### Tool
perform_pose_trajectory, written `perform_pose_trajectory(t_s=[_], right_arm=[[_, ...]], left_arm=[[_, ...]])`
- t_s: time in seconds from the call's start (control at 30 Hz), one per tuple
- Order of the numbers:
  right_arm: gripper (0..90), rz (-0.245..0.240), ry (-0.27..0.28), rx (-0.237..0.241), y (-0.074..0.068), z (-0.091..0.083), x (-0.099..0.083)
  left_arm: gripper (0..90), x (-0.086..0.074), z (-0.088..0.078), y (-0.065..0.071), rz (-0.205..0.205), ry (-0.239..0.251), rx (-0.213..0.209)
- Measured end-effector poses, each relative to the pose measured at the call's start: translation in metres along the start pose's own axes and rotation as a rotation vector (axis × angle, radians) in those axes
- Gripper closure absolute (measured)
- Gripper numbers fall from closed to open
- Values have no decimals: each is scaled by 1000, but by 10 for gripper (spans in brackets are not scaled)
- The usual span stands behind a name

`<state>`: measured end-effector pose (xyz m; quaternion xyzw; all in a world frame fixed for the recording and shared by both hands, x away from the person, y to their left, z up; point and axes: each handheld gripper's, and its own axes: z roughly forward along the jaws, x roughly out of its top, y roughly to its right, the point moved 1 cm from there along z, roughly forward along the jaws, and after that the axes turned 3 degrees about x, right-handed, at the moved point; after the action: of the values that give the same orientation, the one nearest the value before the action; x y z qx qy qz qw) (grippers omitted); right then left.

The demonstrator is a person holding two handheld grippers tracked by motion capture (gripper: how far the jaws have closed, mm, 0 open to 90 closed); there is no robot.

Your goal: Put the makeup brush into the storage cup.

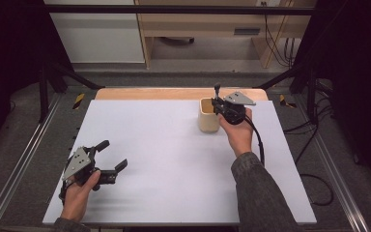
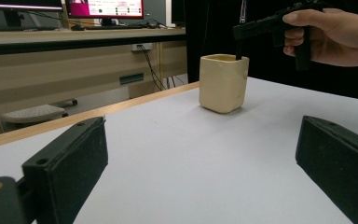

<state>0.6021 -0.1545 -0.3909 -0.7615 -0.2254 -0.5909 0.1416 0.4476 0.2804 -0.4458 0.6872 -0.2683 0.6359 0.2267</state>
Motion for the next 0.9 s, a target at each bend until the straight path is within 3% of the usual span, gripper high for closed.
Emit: perform_pose_trajectory(t_s=[0.9], right_arm=[[789, 0, -28, -5, -4, 9, -9]], left_arm=[[20, 0, -1, -1, 5, -3, 4]])
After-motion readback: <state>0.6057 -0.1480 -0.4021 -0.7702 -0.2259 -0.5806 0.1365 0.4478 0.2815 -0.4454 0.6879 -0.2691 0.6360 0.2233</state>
